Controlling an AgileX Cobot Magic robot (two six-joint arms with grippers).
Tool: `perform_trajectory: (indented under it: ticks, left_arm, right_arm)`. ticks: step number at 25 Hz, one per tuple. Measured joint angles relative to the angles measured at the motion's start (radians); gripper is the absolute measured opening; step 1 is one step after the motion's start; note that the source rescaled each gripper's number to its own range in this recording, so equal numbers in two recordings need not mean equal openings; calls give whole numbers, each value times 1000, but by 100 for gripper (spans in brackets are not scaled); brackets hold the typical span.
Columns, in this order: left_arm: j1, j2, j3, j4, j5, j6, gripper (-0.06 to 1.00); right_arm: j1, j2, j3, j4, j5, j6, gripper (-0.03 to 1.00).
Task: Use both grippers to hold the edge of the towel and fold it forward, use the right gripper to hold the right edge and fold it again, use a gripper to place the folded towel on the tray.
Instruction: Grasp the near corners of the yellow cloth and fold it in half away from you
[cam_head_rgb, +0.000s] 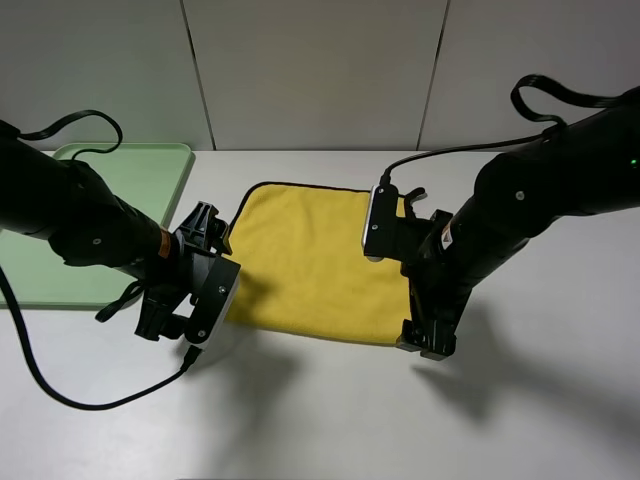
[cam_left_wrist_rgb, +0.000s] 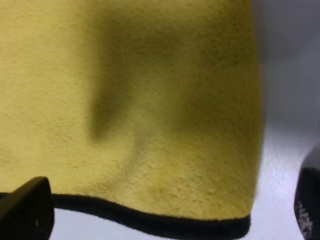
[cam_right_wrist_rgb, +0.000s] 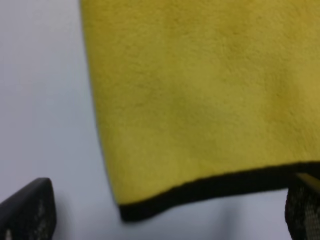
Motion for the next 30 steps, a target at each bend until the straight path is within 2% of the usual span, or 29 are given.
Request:
perform_trajectory:
  ticks: [7,18,21,23,26,30]
  left_arm:
    - [1,0,0,1,-3,1,96]
    - [2,3,0,1,-6,2,94]
    - [2,6,0,1,-5,2,83]
    - [2,10,1,1,-4,1,73]
    - [2,17,1,0,-1,1,59]
    - [2,17,1,-2,2,1,36]
  right_arm:
    - [0,109,1,0,-74,0,100]
    - [0,155,-12,4,-55,0,100]
    - [0,155,-12,4,-52,0,100]
    - [0,155,-12,6,-42,1,94]
    - [4,158,-12,15,-21,4,81]
    - [8,159,-12,-9,20,4,55]
